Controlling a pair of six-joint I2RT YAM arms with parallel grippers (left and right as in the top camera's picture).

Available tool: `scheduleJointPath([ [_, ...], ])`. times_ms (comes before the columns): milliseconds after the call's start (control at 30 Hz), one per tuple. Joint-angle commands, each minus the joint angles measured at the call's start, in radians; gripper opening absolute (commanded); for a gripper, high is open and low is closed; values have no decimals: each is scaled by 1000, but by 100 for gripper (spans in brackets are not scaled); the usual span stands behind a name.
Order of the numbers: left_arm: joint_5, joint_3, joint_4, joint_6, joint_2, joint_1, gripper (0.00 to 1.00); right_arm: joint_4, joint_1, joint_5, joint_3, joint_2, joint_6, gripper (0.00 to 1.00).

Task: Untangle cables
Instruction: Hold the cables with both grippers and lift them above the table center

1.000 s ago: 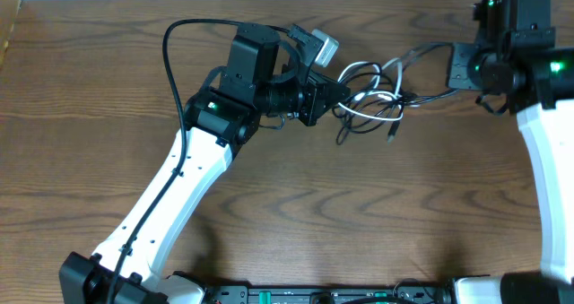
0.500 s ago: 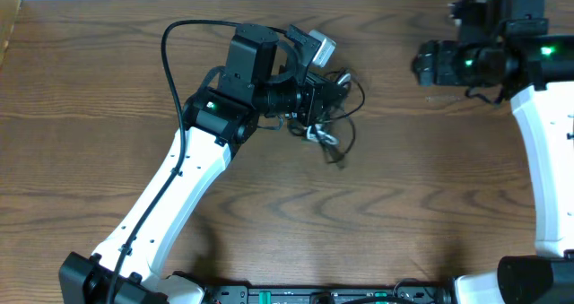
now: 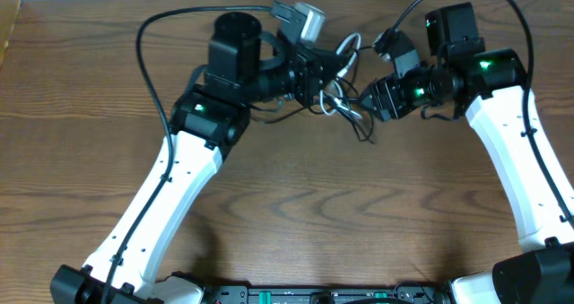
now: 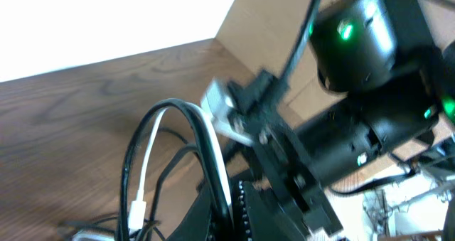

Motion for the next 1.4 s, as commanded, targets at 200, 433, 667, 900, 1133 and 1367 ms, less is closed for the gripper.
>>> scheduleJointPath([
  [200,-7,9,20,-48,-23,38,8,-9,9,-309,-10,-1,-270,60],
  [433,-71,9,23,-90,-23,38,8,-44,16,-441,-12,-1,-410,64],
  [667,-111,9,53,-230,-23,38,8,90,72,-451,-43,-1,-403,67],
  [900,-110,9,94,-392,-23,38,8,369,137,-378,-125,-1,-206,66],
  [1133,-110,9,101,-407,-23,38,8,466,164,-343,-154,-1,-147,35],
  [1367,-111,9,105,-415,-23,38,8,470,164,-272,-154,-1,-75,1],
])
